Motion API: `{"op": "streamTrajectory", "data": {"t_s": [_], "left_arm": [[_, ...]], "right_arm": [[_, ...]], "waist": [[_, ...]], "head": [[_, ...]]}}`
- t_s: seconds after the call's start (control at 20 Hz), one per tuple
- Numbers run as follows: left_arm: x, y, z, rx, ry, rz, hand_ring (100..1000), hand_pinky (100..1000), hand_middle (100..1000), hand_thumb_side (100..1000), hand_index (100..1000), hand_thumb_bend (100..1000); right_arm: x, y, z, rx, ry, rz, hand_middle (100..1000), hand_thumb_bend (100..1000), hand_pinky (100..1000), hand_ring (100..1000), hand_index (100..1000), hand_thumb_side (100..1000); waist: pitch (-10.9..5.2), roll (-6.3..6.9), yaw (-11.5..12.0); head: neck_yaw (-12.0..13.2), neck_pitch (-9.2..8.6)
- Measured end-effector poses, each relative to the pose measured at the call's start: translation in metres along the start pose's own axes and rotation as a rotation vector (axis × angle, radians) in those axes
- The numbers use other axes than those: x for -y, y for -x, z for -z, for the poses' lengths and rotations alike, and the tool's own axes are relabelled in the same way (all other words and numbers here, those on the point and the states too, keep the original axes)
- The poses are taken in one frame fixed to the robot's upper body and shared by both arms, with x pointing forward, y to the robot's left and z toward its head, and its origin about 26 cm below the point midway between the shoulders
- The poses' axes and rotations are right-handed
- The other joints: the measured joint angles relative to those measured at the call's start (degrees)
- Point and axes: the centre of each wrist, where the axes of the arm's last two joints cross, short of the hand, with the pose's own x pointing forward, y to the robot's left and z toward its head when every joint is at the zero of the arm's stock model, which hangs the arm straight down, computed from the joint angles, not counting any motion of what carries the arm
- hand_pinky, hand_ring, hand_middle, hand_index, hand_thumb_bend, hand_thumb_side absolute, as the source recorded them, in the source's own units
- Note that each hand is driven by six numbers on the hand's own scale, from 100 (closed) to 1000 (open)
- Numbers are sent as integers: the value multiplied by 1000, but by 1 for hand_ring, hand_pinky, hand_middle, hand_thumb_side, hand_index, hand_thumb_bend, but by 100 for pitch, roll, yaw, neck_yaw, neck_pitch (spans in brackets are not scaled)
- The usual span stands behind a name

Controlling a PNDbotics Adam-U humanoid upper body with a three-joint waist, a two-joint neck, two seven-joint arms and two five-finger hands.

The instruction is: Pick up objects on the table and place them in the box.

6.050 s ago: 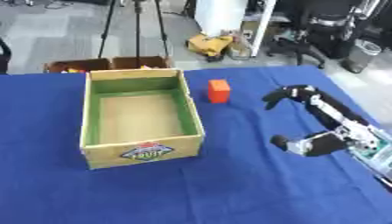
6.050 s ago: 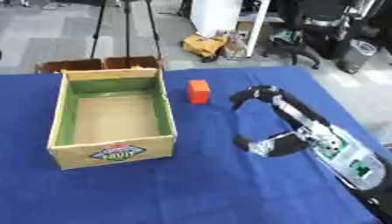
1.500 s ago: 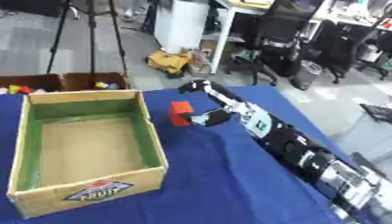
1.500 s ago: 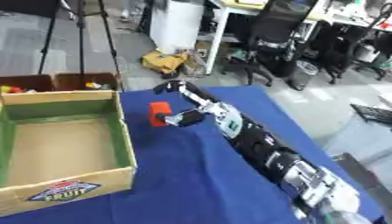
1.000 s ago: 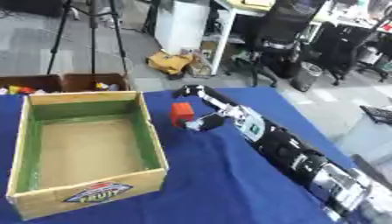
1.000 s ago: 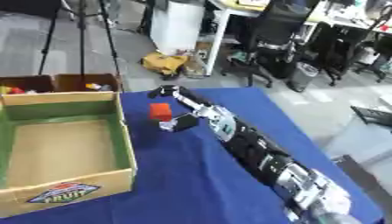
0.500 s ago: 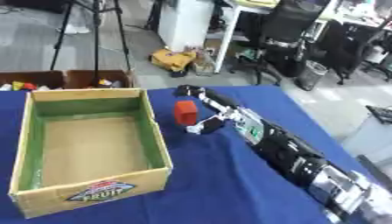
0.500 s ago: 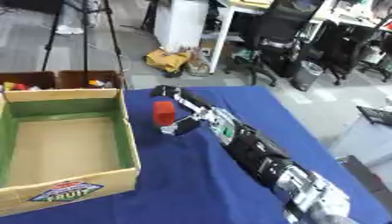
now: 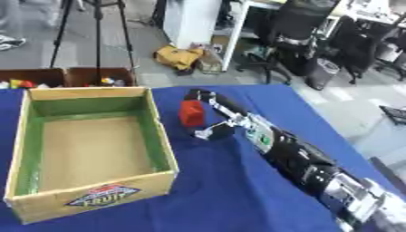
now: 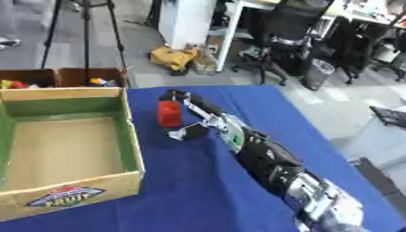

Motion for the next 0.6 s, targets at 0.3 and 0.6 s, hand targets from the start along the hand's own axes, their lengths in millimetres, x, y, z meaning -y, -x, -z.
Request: {"op": "streamTrajectory", "data": {"t_s": [0.3,0.6], "left_arm": [[0,0,0,1,0,1,600,562,406,979,630,464],[0,0,0,1,0,3,600,563,406,980,630,464]], "right_arm": [[0,1,-1,-9,3,0,812,415,889,896,898,406],[0,1,-1,-13,9,0,790,365,825,743,887,331]], "waist": [[22,10,-8],[22,18,-36]], "head": [[-17,-21],[-46,-46]]}}
